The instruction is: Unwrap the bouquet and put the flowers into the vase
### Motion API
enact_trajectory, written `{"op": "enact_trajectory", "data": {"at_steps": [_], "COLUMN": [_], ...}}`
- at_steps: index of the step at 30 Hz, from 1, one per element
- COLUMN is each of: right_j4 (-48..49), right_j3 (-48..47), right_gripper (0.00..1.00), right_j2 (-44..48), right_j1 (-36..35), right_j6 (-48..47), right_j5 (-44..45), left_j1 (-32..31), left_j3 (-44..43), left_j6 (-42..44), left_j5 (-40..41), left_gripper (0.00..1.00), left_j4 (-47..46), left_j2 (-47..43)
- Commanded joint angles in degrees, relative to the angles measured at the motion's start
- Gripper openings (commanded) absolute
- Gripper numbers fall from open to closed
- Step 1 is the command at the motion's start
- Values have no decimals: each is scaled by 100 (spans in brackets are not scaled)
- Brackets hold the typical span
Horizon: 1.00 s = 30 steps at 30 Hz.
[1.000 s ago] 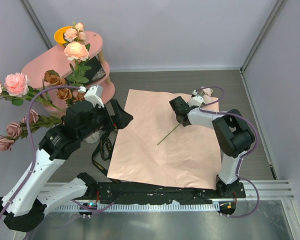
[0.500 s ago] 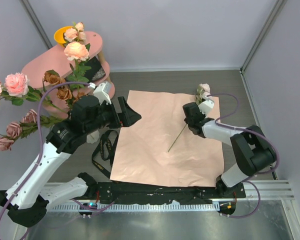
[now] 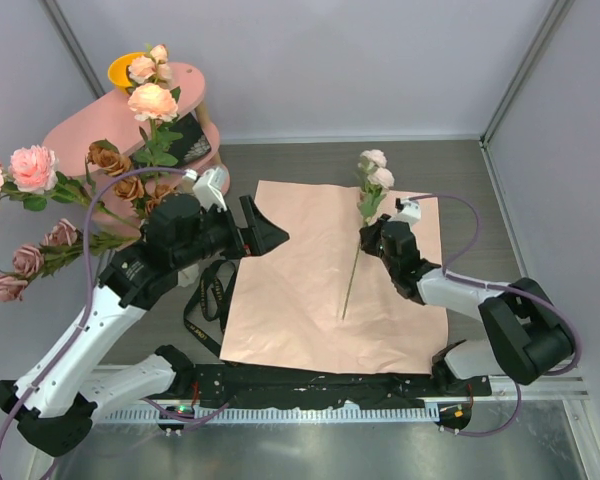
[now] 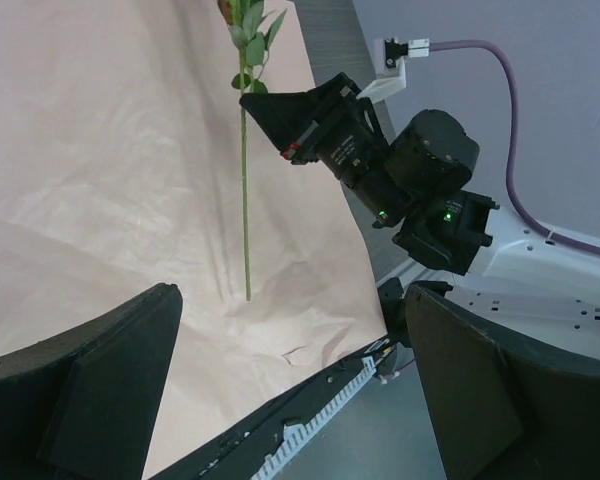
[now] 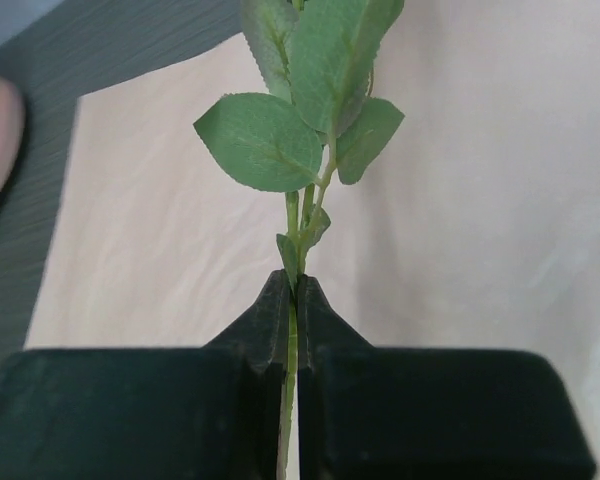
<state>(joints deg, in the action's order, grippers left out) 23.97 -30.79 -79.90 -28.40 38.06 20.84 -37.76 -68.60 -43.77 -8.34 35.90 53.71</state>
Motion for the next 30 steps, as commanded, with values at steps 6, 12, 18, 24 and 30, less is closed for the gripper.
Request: {"op": "enact_trajectory", "data": {"at_steps": [6, 12, 18, 24, 30], "right_j4": [3403, 3641, 3650, 3694, 3668], "right_j3": [705, 626, 679, 600, 591], "right_gripper": [1, 1, 1, 1, 1], "right_j2": [1142, 1222, 1328, 1257, 1275], "right_j1": [-762, -1088, -1150, -1159, -1194], "right_j6": [-1266, -1425, -1416, -1319, -1363], "right_j5": [-3129, -3814, -3982, -4263, -4431], "left_j1": [84, 339, 374, 383, 392], "left_j3": [198, 224, 232, 127, -65], "left_j6": [-106, -202, -334, -352, -132], "left_j5": [-239, -677, -1003, -880, -950], "left_gripper": [100, 71, 64, 51, 14], "left_j4": [-540, -1410, -2069, -2289, -2386], "left_j2": [613, 1246, 1799, 1968, 1871]}}
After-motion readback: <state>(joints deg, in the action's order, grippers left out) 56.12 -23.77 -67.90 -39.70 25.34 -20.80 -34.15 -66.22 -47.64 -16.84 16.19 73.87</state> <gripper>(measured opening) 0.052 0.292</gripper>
